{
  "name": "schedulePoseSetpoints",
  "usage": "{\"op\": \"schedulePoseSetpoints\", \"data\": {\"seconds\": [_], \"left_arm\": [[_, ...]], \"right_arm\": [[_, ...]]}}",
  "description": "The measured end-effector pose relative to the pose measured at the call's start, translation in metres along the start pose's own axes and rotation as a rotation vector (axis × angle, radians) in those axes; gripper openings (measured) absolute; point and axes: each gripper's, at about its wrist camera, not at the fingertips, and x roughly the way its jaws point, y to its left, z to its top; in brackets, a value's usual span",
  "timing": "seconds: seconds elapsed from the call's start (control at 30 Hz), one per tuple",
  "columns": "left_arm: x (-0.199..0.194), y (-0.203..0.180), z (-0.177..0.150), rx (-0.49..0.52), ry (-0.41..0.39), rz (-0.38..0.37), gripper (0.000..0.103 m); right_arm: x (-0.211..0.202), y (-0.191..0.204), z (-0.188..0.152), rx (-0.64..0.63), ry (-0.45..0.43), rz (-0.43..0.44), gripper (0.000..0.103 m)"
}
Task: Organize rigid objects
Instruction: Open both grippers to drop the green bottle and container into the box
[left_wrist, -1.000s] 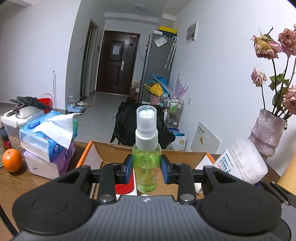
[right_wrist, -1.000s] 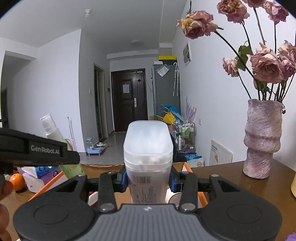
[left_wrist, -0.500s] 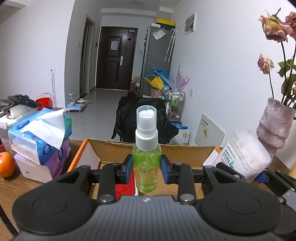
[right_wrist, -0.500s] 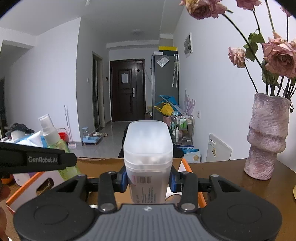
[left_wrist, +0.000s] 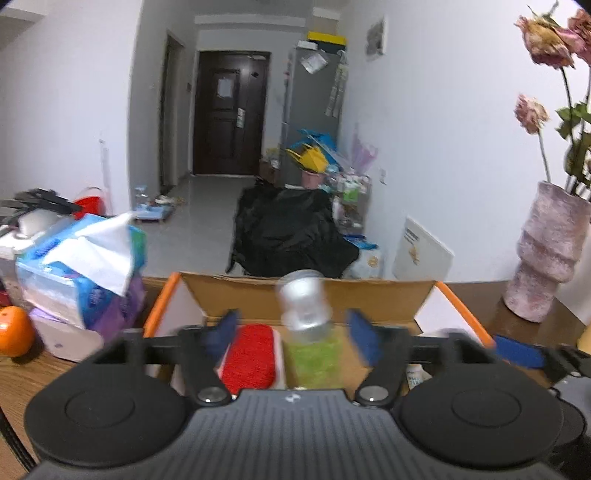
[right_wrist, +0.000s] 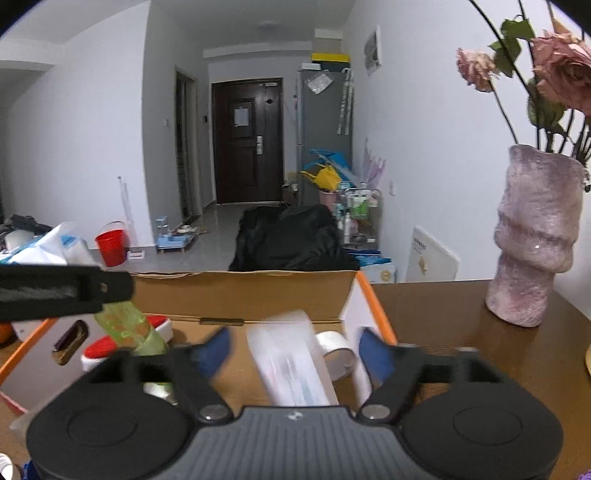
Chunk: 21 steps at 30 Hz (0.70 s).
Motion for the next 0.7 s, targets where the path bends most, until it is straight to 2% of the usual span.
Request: {"op": "schedulePoseSetpoints", "data": {"seconds": [0.03,0.07,0.1,0.4,0.7], "left_arm": [[-0.003,0.002,0.000,0.002,-0.011,0.021,0.093],[-0.004,0.003,0.000,0.003,-0.016,0.035,0.102],[-0.005,0.005,0.000,0.001,-0.021,0.043,0.103],[-0.001,0.007,-0.002,0.018,0.008,0.064,0.103],[-0.012,0.010,-0.005,0.011,-0.015,0.065,0.103]], "right_arm": [[-0.001,-0.001,0.000,0.001,-0.010,-0.011,0.099],[-0.002,-0.001,0.000,0.004,-0.017,-0.015,0.103],[-0.003,-0.002,0.000,0.007,-0.026,-0.016,0.103],[-0.007,-0.001,-0.001,0.000,-0.025,-0.014,0.103],[-0.019,0.002,-0.001,-0.034,-0.034,-0.006,0.103]]}}
